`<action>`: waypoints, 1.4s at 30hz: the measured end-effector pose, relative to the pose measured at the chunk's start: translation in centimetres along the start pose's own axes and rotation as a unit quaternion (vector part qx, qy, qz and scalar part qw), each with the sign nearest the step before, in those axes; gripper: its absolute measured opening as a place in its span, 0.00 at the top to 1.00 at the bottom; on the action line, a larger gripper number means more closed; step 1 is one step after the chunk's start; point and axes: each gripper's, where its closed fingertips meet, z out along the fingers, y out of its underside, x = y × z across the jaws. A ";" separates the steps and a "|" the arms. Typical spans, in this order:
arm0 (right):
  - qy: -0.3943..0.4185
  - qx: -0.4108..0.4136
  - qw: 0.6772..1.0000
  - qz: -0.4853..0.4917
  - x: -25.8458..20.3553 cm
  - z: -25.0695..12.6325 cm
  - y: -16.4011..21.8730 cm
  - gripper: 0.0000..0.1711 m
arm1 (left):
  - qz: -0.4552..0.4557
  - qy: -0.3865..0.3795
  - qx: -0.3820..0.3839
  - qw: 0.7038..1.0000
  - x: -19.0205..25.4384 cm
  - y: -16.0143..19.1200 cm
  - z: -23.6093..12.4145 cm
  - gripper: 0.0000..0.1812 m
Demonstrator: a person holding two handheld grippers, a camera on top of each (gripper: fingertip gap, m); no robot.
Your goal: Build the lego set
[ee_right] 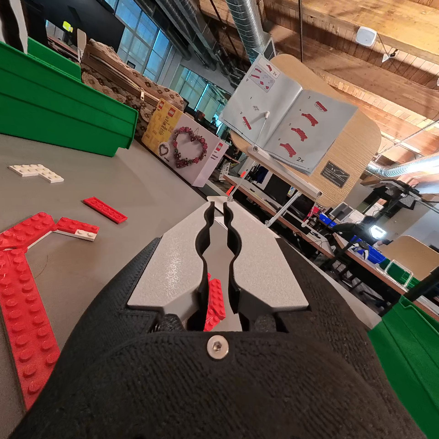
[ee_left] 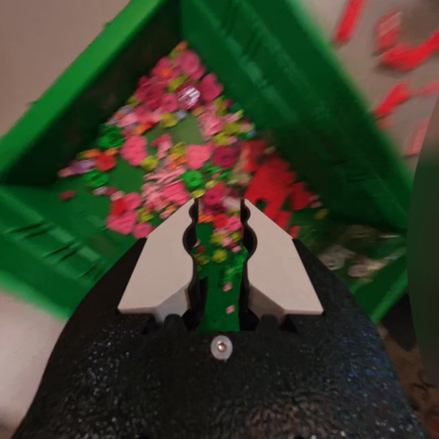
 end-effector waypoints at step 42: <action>-0.009 -0.003 1.000 -0.009 -0.4 0.1 0.1 0.97 | 0.124 -0.016 0.005 0.992 1.0 -1.9 3.3 0.85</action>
